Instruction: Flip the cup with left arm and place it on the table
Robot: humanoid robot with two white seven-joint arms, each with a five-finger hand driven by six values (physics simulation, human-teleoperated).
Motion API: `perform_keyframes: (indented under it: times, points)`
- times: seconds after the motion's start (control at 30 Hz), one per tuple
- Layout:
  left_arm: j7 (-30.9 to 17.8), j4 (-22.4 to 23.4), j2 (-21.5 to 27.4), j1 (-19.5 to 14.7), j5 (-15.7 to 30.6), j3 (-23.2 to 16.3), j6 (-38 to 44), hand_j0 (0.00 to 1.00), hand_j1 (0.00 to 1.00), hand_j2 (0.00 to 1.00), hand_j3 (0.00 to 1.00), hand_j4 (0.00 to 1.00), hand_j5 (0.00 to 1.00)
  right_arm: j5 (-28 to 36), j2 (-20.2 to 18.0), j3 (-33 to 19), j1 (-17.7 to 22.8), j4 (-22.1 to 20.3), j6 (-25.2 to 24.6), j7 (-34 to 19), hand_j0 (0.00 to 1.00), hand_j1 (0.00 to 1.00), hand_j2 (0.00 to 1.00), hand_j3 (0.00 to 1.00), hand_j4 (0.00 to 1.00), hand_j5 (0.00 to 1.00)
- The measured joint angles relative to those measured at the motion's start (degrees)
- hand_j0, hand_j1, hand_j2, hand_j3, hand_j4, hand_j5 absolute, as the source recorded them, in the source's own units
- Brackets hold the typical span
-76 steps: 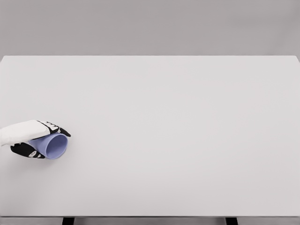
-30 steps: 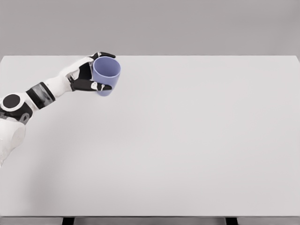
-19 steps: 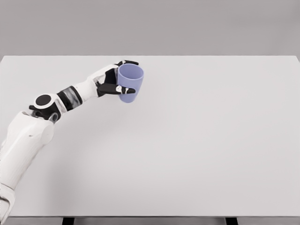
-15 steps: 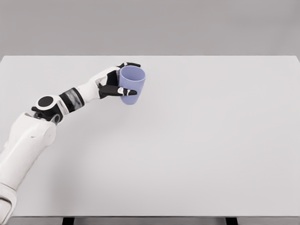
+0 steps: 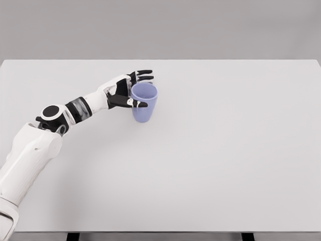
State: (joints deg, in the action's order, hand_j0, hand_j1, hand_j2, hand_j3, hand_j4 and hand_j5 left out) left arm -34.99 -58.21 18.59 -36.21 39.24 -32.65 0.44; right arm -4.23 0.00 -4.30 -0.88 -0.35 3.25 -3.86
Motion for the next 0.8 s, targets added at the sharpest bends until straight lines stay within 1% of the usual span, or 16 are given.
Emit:
perform_keyframes:
  times: [0.23,0.37,0.53,0.57,0.6,0.63,0.67,0.7,0.73,0.8]
  points:
    - [0.0,-0.2,0.1,0.0,0.1,0.0,-0.1,1.00,1.00,1.00,1.00,1.00,1.00,0.0,0.0,0.0,0.0,0.0,0.0,0.0,1.00,1.00,1.00,1.00,1.00,1.00]
    - [0.0,-0.6,0.5,-0.7,0.2,0.3,0.0,1.00,1.00,1.00,1.00,1.00,1.00,0.0,0.0,0.0,0.0,0.0,0.0,0.0,1.00,1.00,1.00,1.00,1.00,1.00]
    - [0.0,-1.8,2.6,-3.6,0.3,0.5,-0.3,1.00,1.00,1.00,1.00,1.00,1.00,0.0,0.0,0.0,0.0,0.0,0.0,0.0,1.00,1.00,1.00,1.00,1.00,1.00]
    - [0.0,-2.0,3.7,-4.4,0.3,0.5,-0.4,1.00,1.00,1.00,1.00,1.00,1.00,0.0,0.0,0.0,0.0,0.0,0.0,0.0,1.00,1.00,1.00,1.00,1.00,1.00]
    - [0.0,-2.1,5.2,-6.1,0.2,0.6,-0.5,1.00,1.00,1.00,1.00,1.00,1.00,0.0,0.0,0.0,0.0,0.0,0.0,0.0,1.00,1.00,1.00,1.00,1.00,1.00]
    - [0.0,-2.2,7.6,-7.1,0.0,0.5,-0.7,1.00,1.00,1.00,1.00,1.00,1.00,0.0,0.0,0.0,0.0,0.0,0.0,0.0,1.00,1.00,1.00,1.00,1.00,1.00]
    - [0.0,-2.2,10.2,-7.3,-0.8,0.5,-1.5,1.00,1.00,1.00,1.00,1.00,1.00,0.0,0.0,0.0,0.0,0.0,0.0,0.0,1.00,1.00,1.00,1.00,1.00,1.00]
    - [0.0,-2.0,12.5,-7.4,-3.0,0.5,-3.6,1.00,1.00,1.00,1.00,1.00,1.00,0.0,0.0,0.0,0.0,0.0,0.0,0.0,1.00,1.00,1.00,1.00,1.00,1.00]
    - [0.0,-1.6,14.1,-7.5,-6.5,0.4,-6.1,1.00,1.00,1.00,1.00,1.00,1.00,0.0,0.0,0.0,0.0,0.0,0.0,0.0,1.00,1.00,1.00,1.00,1.00,1.00]
    - [0.0,0.1,16.2,-7.6,-16.8,0.3,-11.8,1.00,1.00,1.00,1.00,1.00,1.00,0.0,0.0,0.0,0.0,0.0,0.0,0.0,1.00,1.00,1.00,1.00,1.00,1.00]
